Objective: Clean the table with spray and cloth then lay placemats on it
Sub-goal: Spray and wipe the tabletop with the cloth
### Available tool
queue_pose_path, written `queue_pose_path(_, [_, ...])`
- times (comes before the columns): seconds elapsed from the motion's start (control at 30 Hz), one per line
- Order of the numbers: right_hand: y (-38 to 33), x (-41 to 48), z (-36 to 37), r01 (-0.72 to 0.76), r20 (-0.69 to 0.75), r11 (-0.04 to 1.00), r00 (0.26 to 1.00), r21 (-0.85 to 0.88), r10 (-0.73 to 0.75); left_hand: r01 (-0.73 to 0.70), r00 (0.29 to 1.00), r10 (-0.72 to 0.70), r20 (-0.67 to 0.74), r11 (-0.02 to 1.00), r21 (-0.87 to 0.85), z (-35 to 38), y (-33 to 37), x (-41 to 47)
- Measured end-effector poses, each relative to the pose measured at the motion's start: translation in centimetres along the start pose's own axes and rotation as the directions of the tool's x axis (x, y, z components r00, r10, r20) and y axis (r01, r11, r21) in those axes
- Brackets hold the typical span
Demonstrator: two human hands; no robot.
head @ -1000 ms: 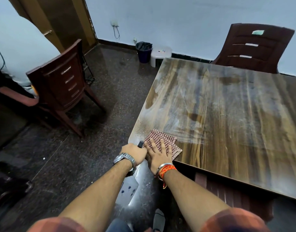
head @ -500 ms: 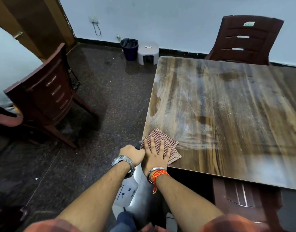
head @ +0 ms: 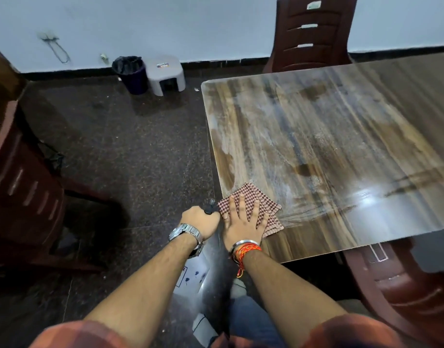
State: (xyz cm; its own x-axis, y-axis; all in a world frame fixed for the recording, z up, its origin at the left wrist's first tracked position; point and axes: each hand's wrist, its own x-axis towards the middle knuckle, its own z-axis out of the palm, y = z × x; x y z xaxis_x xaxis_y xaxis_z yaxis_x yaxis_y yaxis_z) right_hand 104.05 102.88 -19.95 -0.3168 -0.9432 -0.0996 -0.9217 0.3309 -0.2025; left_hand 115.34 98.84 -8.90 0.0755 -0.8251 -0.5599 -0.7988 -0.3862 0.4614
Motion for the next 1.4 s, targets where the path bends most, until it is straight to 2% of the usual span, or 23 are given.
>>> queue_pose_path(0.37, [-5.3, 11.9, -0.5, -0.146, -0.061, 0.988, 0.987, 0.047, 0.149, -0.091, 0.995, 0.089, 0.043, 0.995, 0.051, -4.8, 4.2, 11.4])
queue_pose_path(0.67, [-10.1, 21.0, -1.2, -0.180, 0.011, 0.983, 0.984, 0.041, 0.180, -0.157, 0.987, 0.155, 0.037, 0.986, 0.063, -10.8, 9.4, 20.9])
queue_pose_path(1.0, [-15.7, 33.0, -2.6, -0.266, 0.065, 0.963, 0.963, 0.049, 0.263, -0.288, 0.953, 0.275, 0.126, 0.952, 0.100, -16.1, 13.4, 31.7])
queue_pose_path(1.2, [-20.1, 39.6, -3.0, -0.428, 0.089, 0.899, 0.903, 0.092, 0.421, -0.374, 0.917, 0.336, 0.215, 0.911, 0.171, -21.2, 15.0, 38.6])
queue_pose_path(1.4, [-22.7, 44.0, -3.6, -0.607, 0.139, 0.773, 0.795, 0.186, 0.591, -0.469, 0.874, 0.412, 0.259, 0.855, 0.223, -23.5, 16.6, 43.6])
